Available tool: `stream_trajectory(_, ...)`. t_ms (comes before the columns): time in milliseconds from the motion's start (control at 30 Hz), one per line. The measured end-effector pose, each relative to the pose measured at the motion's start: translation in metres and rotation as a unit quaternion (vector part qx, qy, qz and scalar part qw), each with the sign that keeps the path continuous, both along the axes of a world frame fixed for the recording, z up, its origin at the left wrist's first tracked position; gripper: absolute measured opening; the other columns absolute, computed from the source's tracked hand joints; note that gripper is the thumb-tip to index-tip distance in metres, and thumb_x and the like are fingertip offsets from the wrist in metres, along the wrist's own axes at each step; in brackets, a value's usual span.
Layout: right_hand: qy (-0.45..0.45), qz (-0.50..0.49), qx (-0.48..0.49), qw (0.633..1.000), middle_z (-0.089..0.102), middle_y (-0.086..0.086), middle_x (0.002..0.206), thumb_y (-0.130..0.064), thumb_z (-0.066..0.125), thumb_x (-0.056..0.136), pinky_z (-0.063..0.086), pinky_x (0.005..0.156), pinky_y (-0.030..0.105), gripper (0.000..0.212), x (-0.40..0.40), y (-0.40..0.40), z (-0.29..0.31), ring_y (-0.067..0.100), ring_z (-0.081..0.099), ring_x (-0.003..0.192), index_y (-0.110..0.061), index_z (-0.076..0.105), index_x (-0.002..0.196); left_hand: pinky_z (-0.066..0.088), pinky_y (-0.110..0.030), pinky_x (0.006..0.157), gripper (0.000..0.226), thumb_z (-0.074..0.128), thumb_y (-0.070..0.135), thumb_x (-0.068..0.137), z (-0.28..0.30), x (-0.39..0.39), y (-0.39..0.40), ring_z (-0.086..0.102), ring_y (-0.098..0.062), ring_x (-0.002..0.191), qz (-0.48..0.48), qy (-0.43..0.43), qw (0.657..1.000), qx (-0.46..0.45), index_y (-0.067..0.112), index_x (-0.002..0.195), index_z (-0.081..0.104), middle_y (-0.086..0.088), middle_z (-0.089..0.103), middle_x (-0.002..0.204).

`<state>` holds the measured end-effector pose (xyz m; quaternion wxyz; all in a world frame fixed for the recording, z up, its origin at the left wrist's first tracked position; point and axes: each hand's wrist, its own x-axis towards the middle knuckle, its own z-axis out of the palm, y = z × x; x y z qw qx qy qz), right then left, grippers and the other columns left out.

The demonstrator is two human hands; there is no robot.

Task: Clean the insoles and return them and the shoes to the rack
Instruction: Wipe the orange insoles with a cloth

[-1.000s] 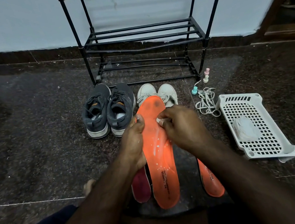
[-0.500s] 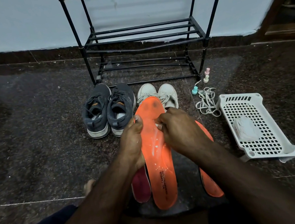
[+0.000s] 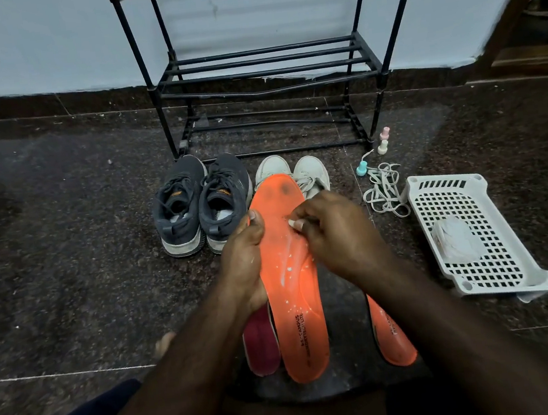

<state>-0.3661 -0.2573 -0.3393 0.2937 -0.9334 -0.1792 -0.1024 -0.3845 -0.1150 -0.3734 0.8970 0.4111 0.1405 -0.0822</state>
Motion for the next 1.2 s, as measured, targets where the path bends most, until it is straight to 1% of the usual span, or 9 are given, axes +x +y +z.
stream_trajectory(167,0.07,0.033,-0.059,0.995,0.065,0.002,0.095,-0.018,0.066,0.087,0.046,0.082,0.032,0.011,0.0,-0.003,-0.001,0.019,0.06,0.094,-0.02,0.073,0.096,0.052,-0.064,0.092,0.054,0.05,0.037,0.101,-0.002,0.0,0.002,0.062,-0.047,0.111,0.001,0.01,1.0,-0.003,0.0,0.14,0.045,-0.033,0.055,0.134)
stream_trajectory(300,0.119,-0.018,0.116,0.986,0.066,-0.012,0.08,-0.017,0.07,0.085,0.044,0.07,0.019,0.01,0.002,-0.013,0.004,-0.001,0.059,0.075,-0.025,0.071,0.08,0.053,-0.06,0.093,0.048,0.044,0.037,0.105,0.0,0.002,0.004,0.064,-0.043,0.111,0.001,0.013,1.0,0.001,0.002,0.136,0.052,-0.029,0.062,0.129)
stream_trajectory(467,0.21,-0.032,0.275,0.938,0.071,0.002,0.086,-0.01,0.07,0.088,0.06,0.071,0.05,0.008,0.003,-0.01,0.001,0.02,0.068,0.067,-0.017,0.072,0.085,0.058,-0.054,0.087,0.054,0.038,0.043,0.105,0.005,-0.001,0.008,0.068,-0.039,0.103,-0.043,0.031,0.998,-0.025,0.001,0.134,0.054,-0.027,0.065,0.124)
stream_trajectory(567,0.212,-0.041,0.304,0.928,0.073,0.01,0.085,-0.007,0.07,0.088,0.06,0.069,0.048,0.006,0.004,-0.009,0.001,0.018,0.065,0.061,-0.011,0.073,0.088,0.059,-0.05,0.086,0.058,0.036,0.048,0.103,0.008,-0.001,0.009,0.071,-0.035,0.097,-0.079,0.035,0.995,-0.045,0.0,0.126,0.06,-0.024,0.069,0.118)
stream_trajectory(733,0.184,-0.081,0.379,0.903,0.074,0.007,0.086,-0.005,0.07,0.087,0.055,0.06,0.028,0.007,0.01,-0.01,0.001,0.012,0.065,0.065,-0.012,0.072,0.087,0.051,-0.047,0.099,0.062,0.037,0.052,0.102,0.007,0.0,0.01,0.066,-0.031,0.113,-0.107,0.016,0.992,-0.061,0.003,0.132,0.06,-0.021,0.064,0.131)
stream_trajectory(833,0.182,-0.095,0.414,0.887,0.074,0.012,0.087,-0.006,0.069,0.088,0.059,0.065,0.039,0.004,0.013,-0.009,0.0,0.019,0.066,0.069,-0.009,0.071,0.09,0.052,-0.056,0.096,0.064,0.039,0.056,0.1,0.003,-0.003,0.007,0.064,-0.032,0.114,-0.13,0.019,0.988,-0.087,0.007,0.138,0.057,-0.02,0.061,0.135)
stream_trajectory(933,0.178,-0.091,0.395,0.897,0.074,0.008,0.085,-0.005,0.069,0.087,0.059,0.064,0.04,0.005,0.012,-0.009,-0.003,0.017,0.068,0.068,-0.01,0.071,0.089,0.045,-0.065,0.101,0.065,0.04,0.057,0.099,0.0,-0.005,0.004,0.064,-0.033,0.113,-0.137,0.027,0.986,-0.089,0.009,0.14,0.055,-0.02,0.061,0.134)
stream_trajectory(1067,0.102,-0.082,0.244,0.961,0.072,-0.01,0.089,-0.012,0.071,0.085,0.056,0.08,0.032,0.012,0.014,-0.018,-0.004,0.007,0.067,0.083,-0.022,0.073,0.09,0.038,-0.072,0.103,0.063,0.039,0.055,0.101,-0.001,-0.003,0.005,0.059,-0.04,0.121,-0.124,0.045,0.988,-0.077,0.008,0.139,0.054,-0.022,0.061,0.134)
stream_trajectory(1200,-0.005,-0.013,0.149,0.989,0.07,-0.005,0.094,-0.012,0.074,0.083,0.047,0.085,0.018,0.014,0.009,-0.011,-0.003,0.007,0.063,0.09,-0.016,0.076,0.096,0.042,-0.063,0.105,0.059,0.039,0.051,0.103,-0.001,-0.001,0.004,0.058,-0.041,0.123,-0.09,0.049,0.993,-0.061,0.005,0.136,0.056,-0.022,0.064,0.129)
